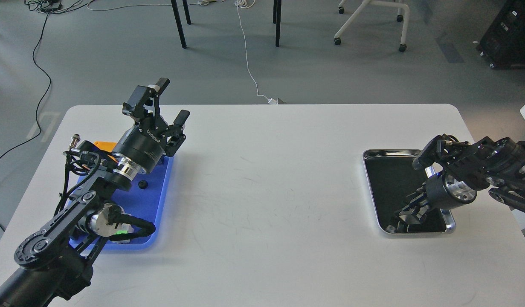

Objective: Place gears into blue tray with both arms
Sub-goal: 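Lower the right gripper into the metal tray and grasp another black part, then carry the black part to the table center and open the right gripper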

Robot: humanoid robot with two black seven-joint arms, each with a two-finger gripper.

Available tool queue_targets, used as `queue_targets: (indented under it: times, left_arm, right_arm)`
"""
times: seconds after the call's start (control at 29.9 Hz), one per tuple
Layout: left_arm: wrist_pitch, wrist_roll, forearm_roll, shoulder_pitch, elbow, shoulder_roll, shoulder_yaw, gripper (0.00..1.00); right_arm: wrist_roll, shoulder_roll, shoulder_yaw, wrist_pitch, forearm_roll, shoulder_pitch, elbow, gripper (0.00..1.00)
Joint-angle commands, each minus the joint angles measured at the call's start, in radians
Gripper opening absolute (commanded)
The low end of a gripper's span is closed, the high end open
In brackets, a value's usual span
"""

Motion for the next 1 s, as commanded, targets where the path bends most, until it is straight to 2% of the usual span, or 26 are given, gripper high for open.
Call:
queue_targets:
  times: [0.0,0.4,0.67,0.97]
  left_arm:
    - [0.000,0.000,0.000,0.000,-0.001,0.000,0.000,0.98]
    - [0.000,0.000,0.000,-0.002,-0.001,0.003,-0.001,0.98]
    - [0.000,0.000,0.000,-0.002,-0.003,0.008,-0.001,0.98]
    - [-0.015,0.000,-0.002,-0.005,-0.001,0.009,-0.001,0.98]
  right_arm:
    - [0.000,0.007,0.000,0.000,0.000,-0.007,0.000,0.48]
    - [0.000,0.038,0.000,0.000,0.000,-0.010,-0.023,0.18]
    - [0.000,0.032,0.003,0.000,0.005,0.016,-0.017,0.16]
    - [0.000,0.038,0.005,0.000,0.089,0.156,0.017,0.17]
